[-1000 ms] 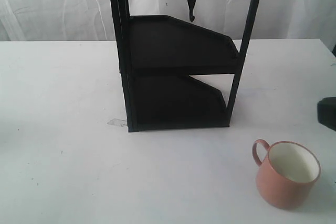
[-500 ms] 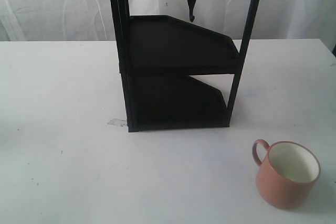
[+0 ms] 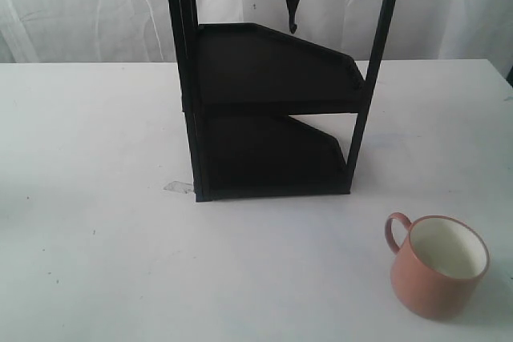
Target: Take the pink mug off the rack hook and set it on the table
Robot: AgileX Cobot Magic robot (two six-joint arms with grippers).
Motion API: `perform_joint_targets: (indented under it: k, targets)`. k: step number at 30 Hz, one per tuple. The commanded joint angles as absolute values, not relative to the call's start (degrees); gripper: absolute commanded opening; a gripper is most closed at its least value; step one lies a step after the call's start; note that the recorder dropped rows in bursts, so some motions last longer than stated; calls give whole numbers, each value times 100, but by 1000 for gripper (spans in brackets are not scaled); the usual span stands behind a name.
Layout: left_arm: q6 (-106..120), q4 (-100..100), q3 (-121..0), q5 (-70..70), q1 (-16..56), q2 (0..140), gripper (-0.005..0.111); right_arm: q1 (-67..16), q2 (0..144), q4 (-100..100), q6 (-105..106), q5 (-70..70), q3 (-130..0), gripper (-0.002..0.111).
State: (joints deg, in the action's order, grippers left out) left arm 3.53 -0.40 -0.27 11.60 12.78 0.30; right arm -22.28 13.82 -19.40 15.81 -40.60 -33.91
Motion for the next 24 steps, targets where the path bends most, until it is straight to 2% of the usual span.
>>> perform_joint_targets:
  k: [1,5,12,24]
  targets:
    - [316,-77,0,1168,1274,0,0,-2218,968,-1009,299,-2931,-2543,0]
    - [316,-77,0,1168,1274,0,0,-2218,565,-789,125,-1846,-1580,0]
    - [316,-77,0,1168,1274,0,0,-2218,0,-773,121,-1773,-564,0]
    - [316,-77,0,1168,1274,0,0,-2218,0,-745,121,-1370,0,0]
